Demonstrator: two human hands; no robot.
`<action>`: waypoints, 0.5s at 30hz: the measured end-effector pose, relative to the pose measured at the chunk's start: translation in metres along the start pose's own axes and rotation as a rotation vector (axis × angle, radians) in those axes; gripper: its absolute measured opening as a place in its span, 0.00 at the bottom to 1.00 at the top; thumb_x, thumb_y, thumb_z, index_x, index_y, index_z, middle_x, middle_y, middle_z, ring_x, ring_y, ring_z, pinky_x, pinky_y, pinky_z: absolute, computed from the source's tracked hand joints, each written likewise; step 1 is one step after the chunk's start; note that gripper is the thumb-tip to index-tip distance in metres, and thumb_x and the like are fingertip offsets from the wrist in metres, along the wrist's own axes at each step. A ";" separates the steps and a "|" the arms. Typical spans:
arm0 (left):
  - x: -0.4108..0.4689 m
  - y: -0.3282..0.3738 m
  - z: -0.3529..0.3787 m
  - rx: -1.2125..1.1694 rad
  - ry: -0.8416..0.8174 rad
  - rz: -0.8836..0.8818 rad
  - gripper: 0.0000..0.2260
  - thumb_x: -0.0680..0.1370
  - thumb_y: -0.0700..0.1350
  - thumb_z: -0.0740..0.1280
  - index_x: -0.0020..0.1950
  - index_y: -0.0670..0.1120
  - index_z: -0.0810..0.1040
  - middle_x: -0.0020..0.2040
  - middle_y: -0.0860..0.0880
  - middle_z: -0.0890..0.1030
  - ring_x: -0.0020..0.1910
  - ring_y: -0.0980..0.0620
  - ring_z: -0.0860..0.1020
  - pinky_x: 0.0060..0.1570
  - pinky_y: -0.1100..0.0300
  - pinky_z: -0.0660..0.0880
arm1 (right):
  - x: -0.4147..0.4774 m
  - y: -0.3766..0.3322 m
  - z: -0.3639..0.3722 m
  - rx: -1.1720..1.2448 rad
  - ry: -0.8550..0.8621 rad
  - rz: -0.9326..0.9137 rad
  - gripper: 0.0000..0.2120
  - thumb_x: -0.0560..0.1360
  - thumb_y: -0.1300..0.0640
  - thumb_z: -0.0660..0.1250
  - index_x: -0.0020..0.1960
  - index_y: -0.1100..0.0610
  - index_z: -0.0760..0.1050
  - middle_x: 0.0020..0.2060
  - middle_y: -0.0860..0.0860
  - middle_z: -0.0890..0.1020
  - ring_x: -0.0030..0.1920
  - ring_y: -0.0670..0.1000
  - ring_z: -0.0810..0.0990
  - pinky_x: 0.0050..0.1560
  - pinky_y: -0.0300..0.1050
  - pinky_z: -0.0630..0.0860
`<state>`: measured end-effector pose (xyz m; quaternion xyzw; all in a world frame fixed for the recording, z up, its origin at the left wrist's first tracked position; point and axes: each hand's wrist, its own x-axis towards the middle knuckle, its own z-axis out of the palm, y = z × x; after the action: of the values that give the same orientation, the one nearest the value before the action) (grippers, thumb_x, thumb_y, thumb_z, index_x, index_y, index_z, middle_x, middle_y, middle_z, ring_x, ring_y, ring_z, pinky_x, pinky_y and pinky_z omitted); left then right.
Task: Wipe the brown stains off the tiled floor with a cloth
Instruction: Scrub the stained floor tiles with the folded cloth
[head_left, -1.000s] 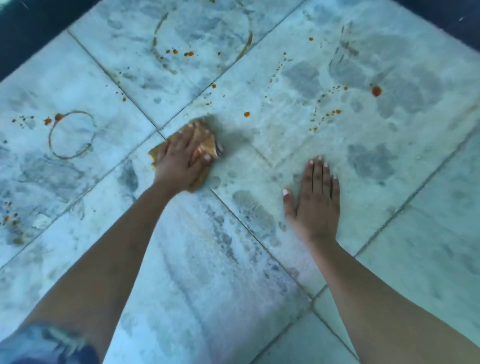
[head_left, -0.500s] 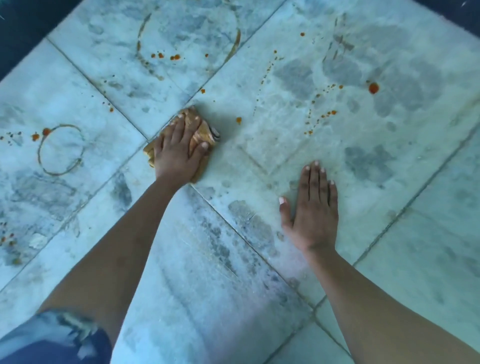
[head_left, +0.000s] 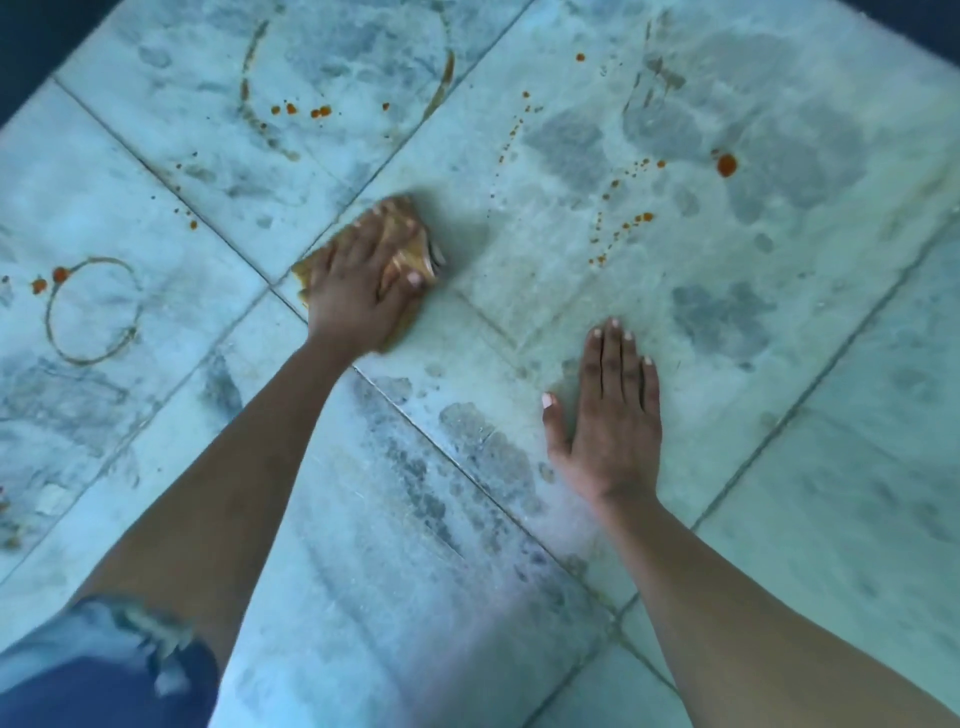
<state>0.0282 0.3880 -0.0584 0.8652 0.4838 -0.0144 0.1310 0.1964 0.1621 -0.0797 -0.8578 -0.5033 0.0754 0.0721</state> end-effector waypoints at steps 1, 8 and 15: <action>0.017 0.003 -0.003 -0.020 0.027 -0.115 0.25 0.79 0.61 0.52 0.75 0.58 0.56 0.78 0.48 0.55 0.76 0.45 0.53 0.73 0.46 0.48 | 0.000 0.000 0.000 0.000 -0.003 0.000 0.35 0.75 0.43 0.49 0.74 0.65 0.56 0.74 0.61 0.59 0.74 0.59 0.58 0.72 0.54 0.51; 0.055 0.085 0.013 0.028 -0.022 -0.026 0.27 0.78 0.64 0.49 0.76 0.61 0.51 0.79 0.49 0.48 0.77 0.46 0.47 0.73 0.43 0.43 | 0.001 -0.001 -0.001 -0.004 -0.016 0.001 0.36 0.74 0.43 0.50 0.74 0.65 0.56 0.74 0.61 0.59 0.74 0.59 0.58 0.73 0.54 0.51; -0.010 0.019 0.005 0.055 -0.020 0.043 0.27 0.77 0.65 0.48 0.75 0.61 0.56 0.78 0.50 0.54 0.76 0.46 0.52 0.72 0.45 0.48 | 0.001 -0.001 -0.001 0.022 -0.011 0.004 0.35 0.76 0.43 0.49 0.75 0.64 0.54 0.75 0.60 0.58 0.75 0.58 0.56 0.73 0.54 0.50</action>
<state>0.0388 0.3688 -0.0581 0.8785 0.4631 -0.0335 0.1123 0.1959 0.1630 -0.0789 -0.8575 -0.5012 0.0859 0.0786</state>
